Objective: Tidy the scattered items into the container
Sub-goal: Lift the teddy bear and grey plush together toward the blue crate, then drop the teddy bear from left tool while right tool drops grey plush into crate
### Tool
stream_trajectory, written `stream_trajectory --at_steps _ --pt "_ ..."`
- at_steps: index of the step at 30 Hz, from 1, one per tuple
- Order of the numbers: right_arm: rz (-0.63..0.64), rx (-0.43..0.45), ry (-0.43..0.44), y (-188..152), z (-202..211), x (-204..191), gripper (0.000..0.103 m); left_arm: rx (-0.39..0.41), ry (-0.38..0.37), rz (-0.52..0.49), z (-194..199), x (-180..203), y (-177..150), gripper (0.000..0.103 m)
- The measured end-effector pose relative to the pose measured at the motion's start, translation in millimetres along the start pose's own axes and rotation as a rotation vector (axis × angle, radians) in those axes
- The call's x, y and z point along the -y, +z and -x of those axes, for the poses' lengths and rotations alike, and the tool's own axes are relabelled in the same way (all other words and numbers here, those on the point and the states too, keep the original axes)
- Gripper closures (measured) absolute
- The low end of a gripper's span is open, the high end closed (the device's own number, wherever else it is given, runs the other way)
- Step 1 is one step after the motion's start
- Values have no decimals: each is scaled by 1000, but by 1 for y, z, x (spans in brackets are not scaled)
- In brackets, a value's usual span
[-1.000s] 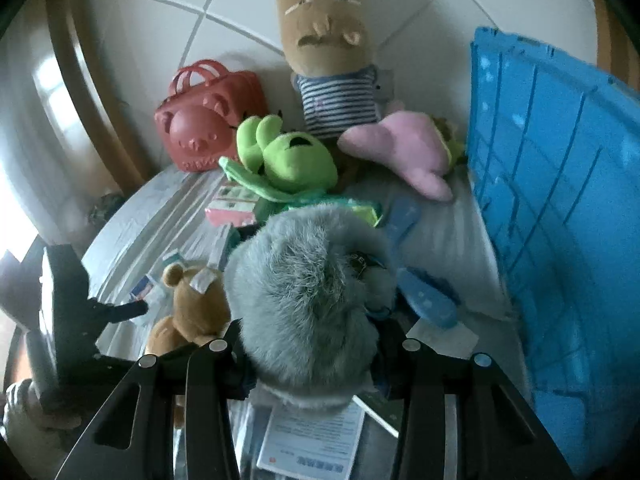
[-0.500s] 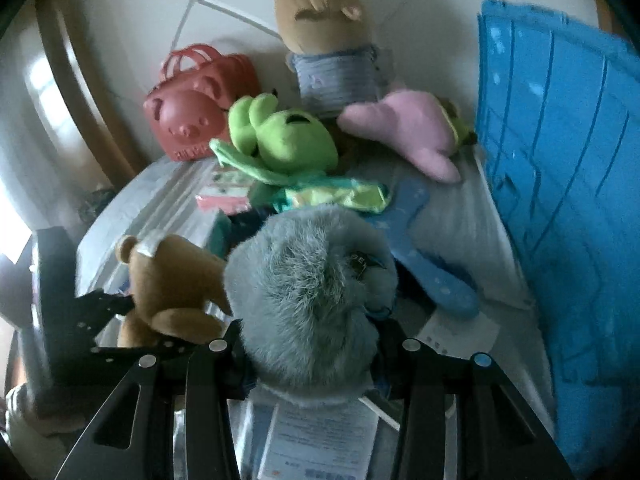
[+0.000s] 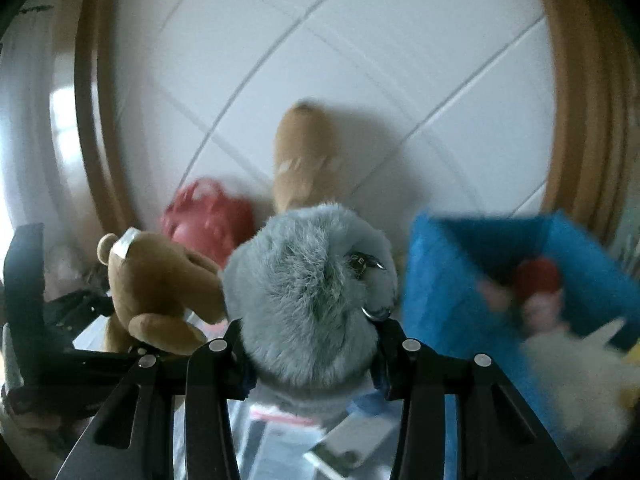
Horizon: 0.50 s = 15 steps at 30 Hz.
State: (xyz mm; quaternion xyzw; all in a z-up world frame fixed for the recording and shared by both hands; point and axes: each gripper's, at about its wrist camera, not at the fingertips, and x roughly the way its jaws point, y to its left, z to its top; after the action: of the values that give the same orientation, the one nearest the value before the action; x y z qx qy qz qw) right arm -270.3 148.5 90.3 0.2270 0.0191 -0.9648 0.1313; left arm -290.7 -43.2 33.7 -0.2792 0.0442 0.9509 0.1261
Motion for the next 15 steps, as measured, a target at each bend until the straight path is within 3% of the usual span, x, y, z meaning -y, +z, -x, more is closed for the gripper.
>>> stream_trajectory --at_steps 7,11,15 --pt "-19 144 -175 69 101 112 61 92 -154 -50 9 96 110 33" --pt "-23 128 -281 80 124 181 61 85 -246 -69 -10 167 169 33" --pt "-51 81 -329 81 121 240 61 11 -242 -78 -48 225 203 33"
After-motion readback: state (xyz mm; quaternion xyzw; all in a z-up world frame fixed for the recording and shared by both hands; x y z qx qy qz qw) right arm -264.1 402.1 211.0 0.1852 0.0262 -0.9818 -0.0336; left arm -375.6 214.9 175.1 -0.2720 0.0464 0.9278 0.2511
